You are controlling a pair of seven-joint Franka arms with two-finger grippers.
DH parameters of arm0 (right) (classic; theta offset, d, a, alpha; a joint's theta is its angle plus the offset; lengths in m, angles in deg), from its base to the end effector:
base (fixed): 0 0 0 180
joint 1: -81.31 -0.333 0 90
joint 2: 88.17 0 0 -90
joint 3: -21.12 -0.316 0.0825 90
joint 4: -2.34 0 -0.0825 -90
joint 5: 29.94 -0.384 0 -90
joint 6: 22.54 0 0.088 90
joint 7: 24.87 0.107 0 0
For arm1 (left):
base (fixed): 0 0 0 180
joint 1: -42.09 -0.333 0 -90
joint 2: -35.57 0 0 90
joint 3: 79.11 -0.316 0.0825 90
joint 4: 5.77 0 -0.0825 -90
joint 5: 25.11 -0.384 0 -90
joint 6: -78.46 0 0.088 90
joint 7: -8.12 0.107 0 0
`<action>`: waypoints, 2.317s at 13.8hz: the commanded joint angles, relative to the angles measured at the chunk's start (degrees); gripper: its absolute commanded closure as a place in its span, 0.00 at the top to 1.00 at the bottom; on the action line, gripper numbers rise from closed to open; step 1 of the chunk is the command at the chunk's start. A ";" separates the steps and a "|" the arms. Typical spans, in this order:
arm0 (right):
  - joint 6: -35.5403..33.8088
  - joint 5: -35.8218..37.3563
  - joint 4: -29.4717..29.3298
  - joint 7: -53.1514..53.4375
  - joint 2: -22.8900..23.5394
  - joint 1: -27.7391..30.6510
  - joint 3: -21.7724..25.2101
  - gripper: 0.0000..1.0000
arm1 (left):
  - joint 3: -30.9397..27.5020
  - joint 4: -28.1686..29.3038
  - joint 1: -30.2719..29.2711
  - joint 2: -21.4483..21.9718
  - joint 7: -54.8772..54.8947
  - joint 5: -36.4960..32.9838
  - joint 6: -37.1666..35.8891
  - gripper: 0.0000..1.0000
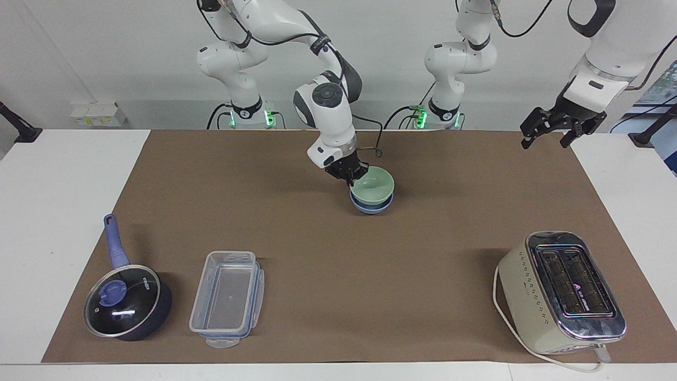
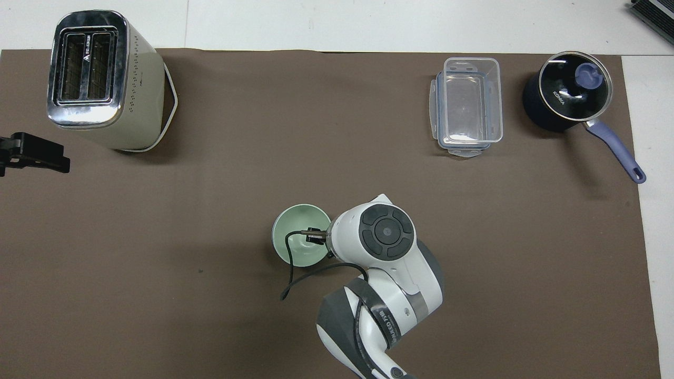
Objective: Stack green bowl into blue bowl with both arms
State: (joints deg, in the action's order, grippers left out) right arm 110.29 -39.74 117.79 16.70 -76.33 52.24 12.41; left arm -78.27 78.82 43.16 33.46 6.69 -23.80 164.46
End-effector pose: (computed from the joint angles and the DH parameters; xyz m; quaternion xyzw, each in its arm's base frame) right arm 0.4733 0.3673 0.3620 -0.9915 0.0901 0.0142 0.0932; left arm 0.5590 -0.0211 0.6422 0.9999 -0.0049 -0.0064 0.0115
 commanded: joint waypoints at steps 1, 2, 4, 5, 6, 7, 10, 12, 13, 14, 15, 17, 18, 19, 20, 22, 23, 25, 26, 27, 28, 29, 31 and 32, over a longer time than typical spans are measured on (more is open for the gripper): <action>0.50 -0.92 -0.75 1.33 0.29 0.07 0.10 0.66 | -0.05 0.50 0.16 0.88 -0.68 -1.32 -0.58 1.00; 0.24 -0.92 -0.92 1.33 -0.06 0.15 0.10 0.74 | -0.05 0.50 0.16 0.88 -0.68 -1.32 -0.49 1.00; -0.29 -0.92 -0.92 1.15 -1.46 0.42 0.19 0.90 | -0.05 0.50 0.16 0.88 -0.68 -1.32 -0.58 1.00; -0.73 -0.84 -0.92 1.06 -2.60 0.50 0.54 1.00 | -0.05 0.50 0.16 0.88 -0.68 -1.32 -0.58 1.00; -1.43 -0.75 -0.92 1.15 -4.18 1.20 0.63 1.00 | -0.05 0.50 0.16 0.88 -0.59 -1.32 -0.49 1.00; -2.83 -0.14 -0.92 0.98 -6.02 2.69 0.63 1.00 | -0.05 0.50 0.16 0.88 -0.68 -1.32 -0.58 1.00; -8.19 1.70 -0.92 -0.95 -11.83 8.30 0.72 1.00 | -0.05 0.50 0.16 0.88 -0.68 -1.32 -0.58 1.00; -9.61 3.38 -0.92 -3.93 -14.82 13.75 0.72 1.00 | -0.05 0.50 0.16 0.88 -0.59 -1.32 -0.32 1.00; -10.48 3.47 -1.10 -5.95 -15.79 16.47 0.72 1.00 | -0.05 0.50 0.16 0.88 -0.68 -1.32 -0.49 1.00; -11.71 3.47 -1.62 -8.93 -16.67 19.02 0.80 1.00 | -0.05 0.50 0.16 0.88 -0.68 -1.32 -0.66 1.00; -13.98 3.56 -3.11 -12.70 -16.85 22.27 0.80 1.00 | 0.04 0.50 0.16 0.88 -0.68 -1.32 -0.58 1.00; -18.90 4.08 -7.15 -16.50 -16.85 27.20 0.80 1.00 | -0.05 0.50 0.16 0.88 -0.68 -1.32 -0.58 1.00; -21.45 6.17 -9.17 -18.17 -16.77 29.49 0.80 1.00 | -0.05 0.50 0.16 0.88 -0.68 -1.32 -0.58 1.00; -23.65 8.20 -11.01 -19.32 -16.59 30.64 0.72 1.00 | -0.05 0.50 0.16 0.88 -0.68 -1.32 -0.58 1.00; -26.80 9.70 -13.03 -20.11 -16.33 31.61 0.72 1.00 | -0.05 0.50 0.16 0.88 -0.68 -1.32 -0.58 1.00; -33.74 10.76 -18.82 -21.96 -14.93 32.84 0.72 1.00 | -0.05 0.50 0.16 0.88 -0.68 -1.32 -0.58 1.00; -36.83 10.77 -22.25 -22.75 -13.79 33.20 0.72 1.00 | -0.05 0.50 0.16 0.88 -0.68 -1.32 -0.58 1.00; -42.98 12.16 -28.84 -24.51 -9.67 33.46 0.72 1.00 | -0.05 0.50 0.16 0.88 -0.68 -1.32 -0.58 1.00; -44.31 12.96 -31.75 -24.86 -8.26 33.46 0.37 1.00 | -0.05 0.50 0.16 0.88 -0.68 -1.32 -0.58 1.00; -44.41 13.14 -32.38 -24.95 -7.81 33.46 0.37 1.00 | 0.04 0.50 0.16 0.88 -0.68 -1.32 -0.58 1.00; -44.41 13.05 -32.39 -25.04 -7.80 33.46 0.45 1.00 | -0.05 0.50 0.16 0.88 -0.68 -1.32 -0.58 1.00; -43.89 12.35 -32.04 -25.39 -8.06 33.46 0.63 1.00 | -0.05 0.50 0.16 0.88 -0.68 -1.32 -0.58 1.00; -43.98 12.35 -30.82 -27.93 -8.59 33.29 0.72 1.00 | -0.05 0.50 0.16 0.88 -0.68 -1.32 -0.58 1.00; -43.71 12.35 -29.59 -27.86 -9.46 33.20 0.72 1.00 | -0.05 0.50 0.16 0.88 -0.68 -1.32 -0.58 1.00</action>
State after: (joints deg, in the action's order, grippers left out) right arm 67.43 -28.01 87.81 -9.18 -85.11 84.72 13.90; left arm -78.27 78.82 43.16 33.46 6.69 -23.80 164.46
